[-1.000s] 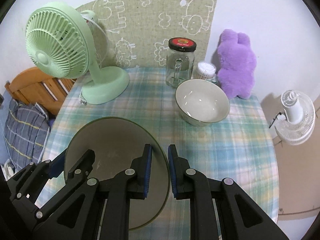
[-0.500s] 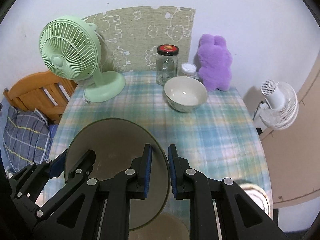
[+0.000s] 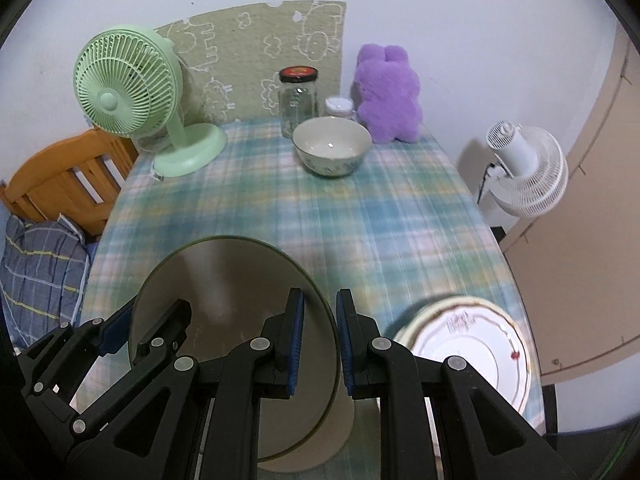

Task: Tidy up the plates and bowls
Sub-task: 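Lift the bowl with both tools and carry it away from the jar, then carry the held bowl with both tools toward the red-rimmed plate stack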

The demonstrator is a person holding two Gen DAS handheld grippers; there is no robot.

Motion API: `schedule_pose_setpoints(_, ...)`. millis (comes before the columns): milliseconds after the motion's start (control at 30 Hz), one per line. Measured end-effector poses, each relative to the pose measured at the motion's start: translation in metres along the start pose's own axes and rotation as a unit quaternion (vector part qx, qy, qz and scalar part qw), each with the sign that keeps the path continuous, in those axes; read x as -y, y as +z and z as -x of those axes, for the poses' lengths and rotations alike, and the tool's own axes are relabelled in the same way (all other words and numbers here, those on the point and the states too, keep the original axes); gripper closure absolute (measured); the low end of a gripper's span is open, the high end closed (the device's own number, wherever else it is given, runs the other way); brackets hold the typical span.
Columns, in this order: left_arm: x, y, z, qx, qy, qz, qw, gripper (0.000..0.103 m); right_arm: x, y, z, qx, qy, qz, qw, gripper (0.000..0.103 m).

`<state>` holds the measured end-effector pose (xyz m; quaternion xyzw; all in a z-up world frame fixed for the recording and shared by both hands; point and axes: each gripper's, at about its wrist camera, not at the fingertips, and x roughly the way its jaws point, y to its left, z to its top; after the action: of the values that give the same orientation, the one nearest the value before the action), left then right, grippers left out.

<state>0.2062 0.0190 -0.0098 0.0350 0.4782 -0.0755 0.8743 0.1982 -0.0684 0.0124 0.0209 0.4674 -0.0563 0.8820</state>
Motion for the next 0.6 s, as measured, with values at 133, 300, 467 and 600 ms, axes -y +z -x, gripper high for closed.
schedule_pose_setpoints(133,0.004,-0.013,-0.003,-0.011,-0.006,-0.007,0.9999,0.079,0.006,-0.016,0.000,-0.009,-0.005,-0.007,1.000,0.083)
schedule_pose_setpoints(300,0.010,-0.028,-0.010,-0.031,-0.017,-0.014,0.9993,0.079,0.011,-0.035,-0.004,-0.024,-0.013,-0.016,1.000,0.083)
schedule_pose_setpoints(467,0.016,-0.040,-0.016,-0.052,-0.031,-0.019,0.9980,0.079,0.018,-0.050,-0.008,-0.042,-0.022,-0.029,0.998,0.083)
schedule_pose_setpoints(600,0.021,-0.045,-0.021,-0.060,-0.036,-0.027,0.9972,0.079,0.024,-0.060,-0.012,-0.055,-0.029,-0.040,0.997,0.083)
